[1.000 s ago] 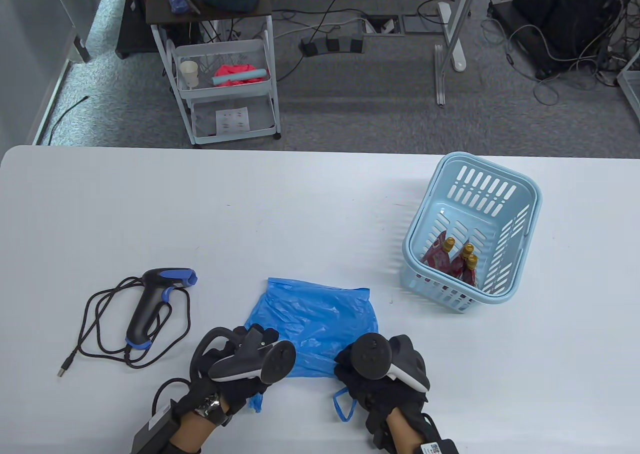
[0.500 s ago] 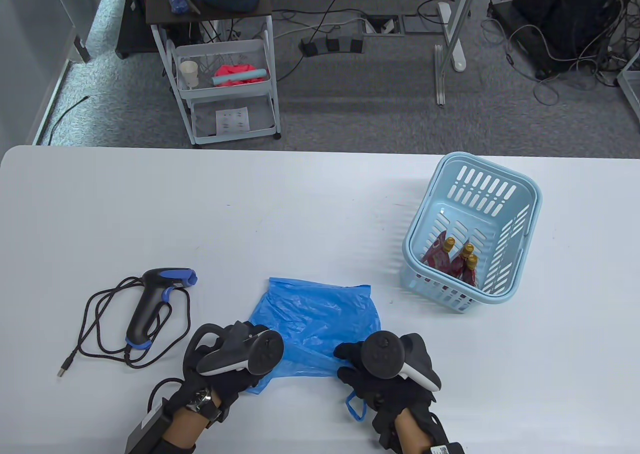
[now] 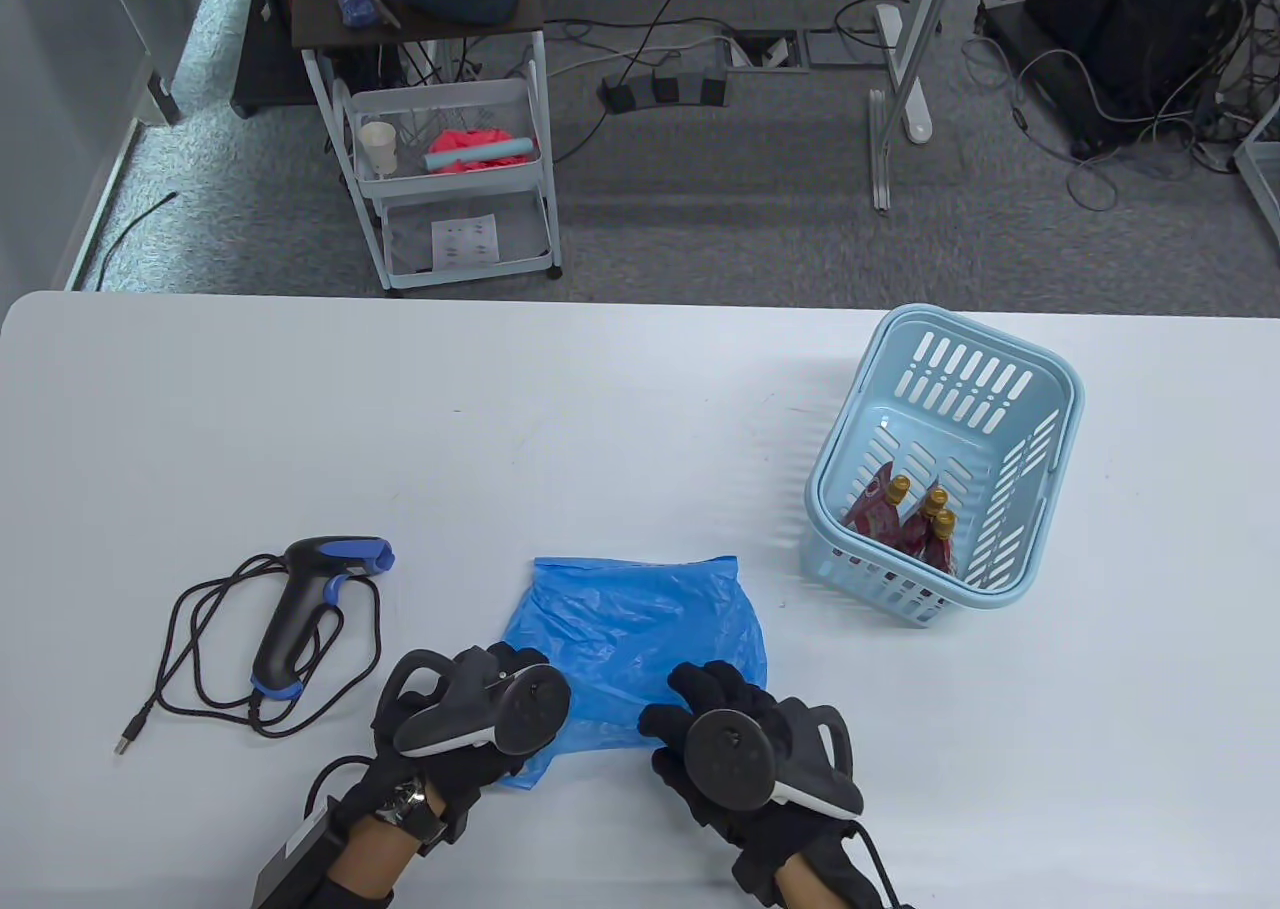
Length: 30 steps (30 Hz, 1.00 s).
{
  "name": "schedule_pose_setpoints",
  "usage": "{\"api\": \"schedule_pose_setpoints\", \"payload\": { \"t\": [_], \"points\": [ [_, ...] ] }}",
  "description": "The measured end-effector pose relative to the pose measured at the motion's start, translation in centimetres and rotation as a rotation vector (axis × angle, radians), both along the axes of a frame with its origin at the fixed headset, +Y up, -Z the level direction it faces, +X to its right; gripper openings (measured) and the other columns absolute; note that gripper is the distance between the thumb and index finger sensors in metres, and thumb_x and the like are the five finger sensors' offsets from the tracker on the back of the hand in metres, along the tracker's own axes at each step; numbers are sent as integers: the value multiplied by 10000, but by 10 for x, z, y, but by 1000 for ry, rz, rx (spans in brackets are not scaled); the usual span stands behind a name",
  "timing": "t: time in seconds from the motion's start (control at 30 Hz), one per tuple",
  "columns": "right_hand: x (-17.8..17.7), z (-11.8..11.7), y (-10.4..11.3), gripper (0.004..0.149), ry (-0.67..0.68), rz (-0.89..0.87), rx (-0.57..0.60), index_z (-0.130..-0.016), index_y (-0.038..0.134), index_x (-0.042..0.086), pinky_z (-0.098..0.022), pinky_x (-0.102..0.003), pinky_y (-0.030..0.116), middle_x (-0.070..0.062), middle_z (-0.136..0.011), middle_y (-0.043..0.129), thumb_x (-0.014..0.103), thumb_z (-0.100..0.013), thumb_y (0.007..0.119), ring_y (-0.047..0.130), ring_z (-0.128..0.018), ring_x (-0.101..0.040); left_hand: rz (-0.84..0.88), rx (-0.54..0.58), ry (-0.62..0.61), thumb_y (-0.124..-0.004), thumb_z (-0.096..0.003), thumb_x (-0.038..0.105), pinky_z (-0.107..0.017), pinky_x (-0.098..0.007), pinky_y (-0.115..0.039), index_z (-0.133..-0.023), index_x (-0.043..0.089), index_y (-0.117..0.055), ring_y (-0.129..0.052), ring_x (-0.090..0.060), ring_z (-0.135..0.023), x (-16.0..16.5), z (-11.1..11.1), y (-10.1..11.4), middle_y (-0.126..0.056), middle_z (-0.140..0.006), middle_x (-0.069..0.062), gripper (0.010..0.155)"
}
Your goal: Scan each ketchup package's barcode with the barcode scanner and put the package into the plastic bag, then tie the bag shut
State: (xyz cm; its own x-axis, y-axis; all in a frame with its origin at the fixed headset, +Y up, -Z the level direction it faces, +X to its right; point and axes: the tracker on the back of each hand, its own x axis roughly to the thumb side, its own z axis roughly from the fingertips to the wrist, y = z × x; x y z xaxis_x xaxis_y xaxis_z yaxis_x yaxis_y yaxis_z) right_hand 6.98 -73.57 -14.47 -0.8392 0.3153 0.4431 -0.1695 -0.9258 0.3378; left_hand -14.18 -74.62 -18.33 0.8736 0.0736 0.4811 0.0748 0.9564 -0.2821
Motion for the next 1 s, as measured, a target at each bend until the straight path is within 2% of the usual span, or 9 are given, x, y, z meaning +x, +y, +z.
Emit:
{"api": "schedule_pose_setpoints", "payload": {
  "t": [0.17, 0.27, 0.47, 0.6, 0.77, 0.87, 1.0],
  "points": [
    [-4, -7, -22, 507, -5, 131, -76, -1030, 646, 248, -745, -677, 377, -196, -1179, 361, 398, -549, 705, 322, -1062, -487, -16, -2, -8, -868, -421, 458, -662, -532, -750, -907, 243, -836, -889, -362, -861, 2, 1, -2, -815, -934, 6, 532],
    [5, -12, -28, 509, -43, 150, -109, -1033, 649, 237, -727, -668, 449, -188, -1173, 416, 391, -551, 702, 393, -1051, -492, -27, -14, -11, -884, -406, 472, -658, -531, -753, -918, 242, -825, -896, -355, -848, 1, 1, -4, -810, -929, 1, 565],
    [21, -18, -32, 500, -123, 131, -128, -1027, 659, 218, -714, -645, 497, -168, -1152, 489, 372, -553, 700, 468, -1038, -459, -33, -12, 10, -895, -395, 474, -646, -526, -762, -922, 248, -815, -910, -342, -817, -2, -1, -6, -815, -907, 1, 579],
    [28, -20, -28, 485, -176, 142, -126, -1032, 656, 215, -719, -647, 482, -131, -1165, 481, 293, -556, 705, 457, -1040, -470, -32, -7, 25, -896, -394, 475, -642, -522, -765, -912, 264, -818, -917, -336, -808, -4, -2, -4, -820, -898, 4, 565],
    [38, -22, -23, 479, -220, 189, -90, -1028, 665, 197, -711, -631, 516, -129, -1147, 536, 224, -552, 711, 521, -1017, -475, -44, 5, 47, -890, -393, 490, -637, -519, -769, -910, 258, -819, -921, -332, -794, -7, -4, -4, -823, -887, 6, 571],
    [42, -23, -24, 470, -251, 115, -75, -1014, 682, 175, -701, -626, 532, -136, -1113, 598, 205, -546, 719, 576, -992, -461, -13, 6, 53, -885, -393, 497, -631, -520, -771, -914, 252, -817, -922, -340, -791, -8, -4, -2, -818, -891, -2, 579],
    [42, -23, -22, 444, -280, 50, 73, -953, 754, 169, -652, -586, 626, -144, -996, 750, 266, -520, 775, 722, -901, -420, 5, 39, 66, -878, -392, 507, -603, -500, -801, -909, 251, -817, -953, -322, -759, -9, -4, 0, -820, -882, 0, 580]
  ]
}}
